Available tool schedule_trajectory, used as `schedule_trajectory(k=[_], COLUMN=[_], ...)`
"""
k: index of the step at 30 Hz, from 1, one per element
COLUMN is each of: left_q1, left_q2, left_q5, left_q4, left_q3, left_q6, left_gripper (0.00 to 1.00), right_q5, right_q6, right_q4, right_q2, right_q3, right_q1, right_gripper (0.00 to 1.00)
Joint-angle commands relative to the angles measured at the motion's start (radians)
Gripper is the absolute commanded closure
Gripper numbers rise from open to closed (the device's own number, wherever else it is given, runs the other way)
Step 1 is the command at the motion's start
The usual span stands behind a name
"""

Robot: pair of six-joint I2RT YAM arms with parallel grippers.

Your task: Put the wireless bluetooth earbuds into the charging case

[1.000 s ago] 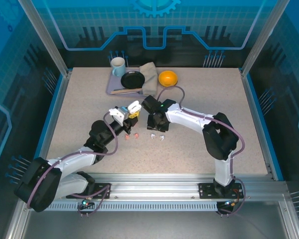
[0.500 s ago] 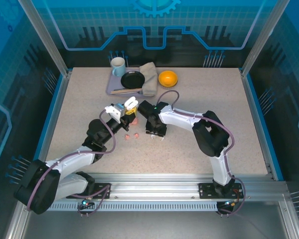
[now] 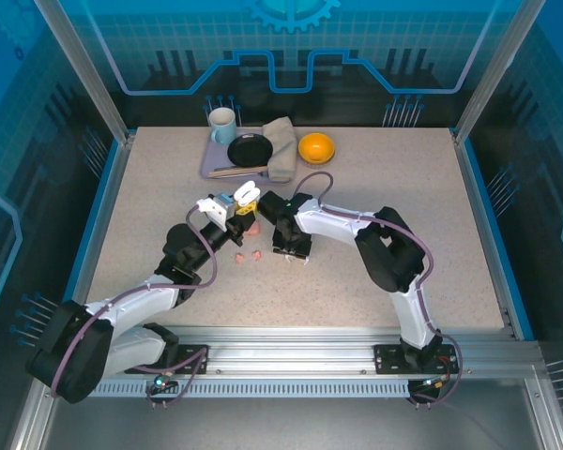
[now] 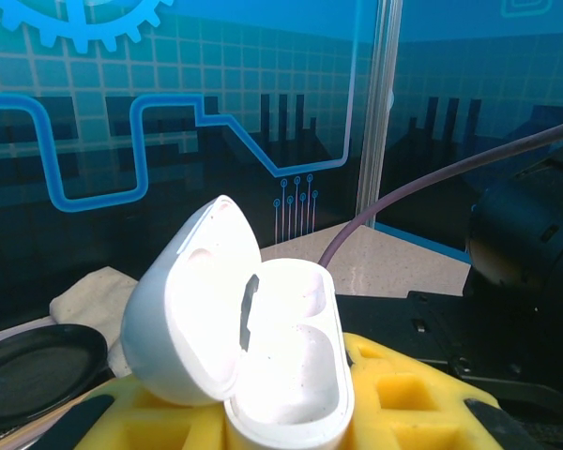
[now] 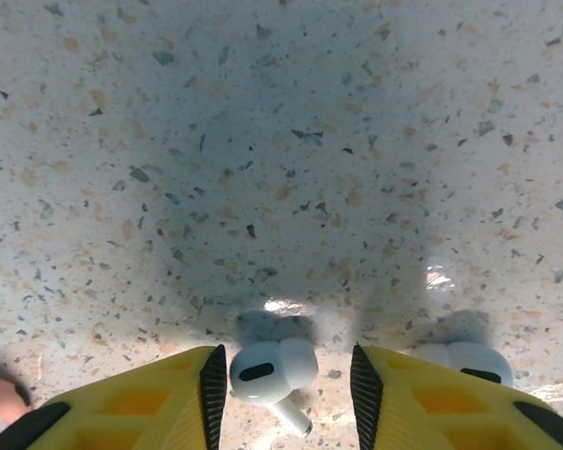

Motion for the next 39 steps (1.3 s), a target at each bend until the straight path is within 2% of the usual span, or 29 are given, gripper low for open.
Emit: schedule_trajectory(k=[1, 20, 39], left_q1=[0.010, 0.009, 0.014], left_q2=[-0.006, -0.010, -0.011], left_q5=[0.024, 0.045, 0.056], left_q4=[0.032, 0.002, -0.029], left_q3=[0.028, 0.044, 0.062], left_q6=[-0.006, -0.005, -0.001], left_gripper=[1.00, 1.00, 1.00], right_q5=[0.005, -0.016, -0.028], right_q6=[-0.016, -0.211, -0.153], right_q4=[-0.004, -0.006, -0.022], right_q2=[0.022, 0.060, 0.054], right_q3=[0.027, 0.021, 0.007], right_q1=[0.015, -0.001, 0.004], right_gripper=[0.57, 0.58, 0.64])
